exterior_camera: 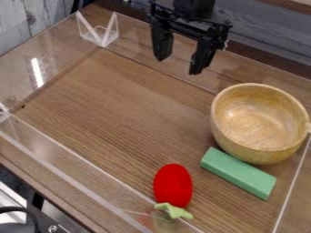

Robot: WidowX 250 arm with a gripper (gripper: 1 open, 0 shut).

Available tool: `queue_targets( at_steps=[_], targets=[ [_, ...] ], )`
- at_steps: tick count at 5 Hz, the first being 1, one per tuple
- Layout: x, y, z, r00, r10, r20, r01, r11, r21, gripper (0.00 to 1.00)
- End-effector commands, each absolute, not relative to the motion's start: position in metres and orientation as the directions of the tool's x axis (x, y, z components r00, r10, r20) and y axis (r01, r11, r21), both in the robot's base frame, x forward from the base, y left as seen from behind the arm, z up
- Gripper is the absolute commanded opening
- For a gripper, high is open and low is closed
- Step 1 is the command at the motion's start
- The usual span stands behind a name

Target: Move the red object to the right side of the table

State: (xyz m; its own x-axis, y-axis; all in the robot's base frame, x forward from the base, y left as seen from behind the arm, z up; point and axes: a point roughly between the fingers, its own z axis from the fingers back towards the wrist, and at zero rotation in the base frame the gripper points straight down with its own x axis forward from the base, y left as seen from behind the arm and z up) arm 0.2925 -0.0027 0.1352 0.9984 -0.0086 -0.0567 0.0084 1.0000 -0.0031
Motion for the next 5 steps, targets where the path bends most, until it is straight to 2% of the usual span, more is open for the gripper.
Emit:
queue_targets(
  at_steps=[1,2,3,5],
  targets=[
    [0.272,-0.001,0.128,0.992,-0.084,-0.09,0.083,0.996,-0.006,1.0],
    [0.236,-0.004,0.117,0.97,-0.211,-0.117,0.211,0.977,-0.012,1.0],
    [0.222,-0.013,0.099,0.951,-0.285,-0.118,0.285,0.958,-0.012,1.0],
    [0.212,-0.03,0.061,0.916,-0.388,-0.106,0.39,0.921,0.005,1.0]
  ],
)
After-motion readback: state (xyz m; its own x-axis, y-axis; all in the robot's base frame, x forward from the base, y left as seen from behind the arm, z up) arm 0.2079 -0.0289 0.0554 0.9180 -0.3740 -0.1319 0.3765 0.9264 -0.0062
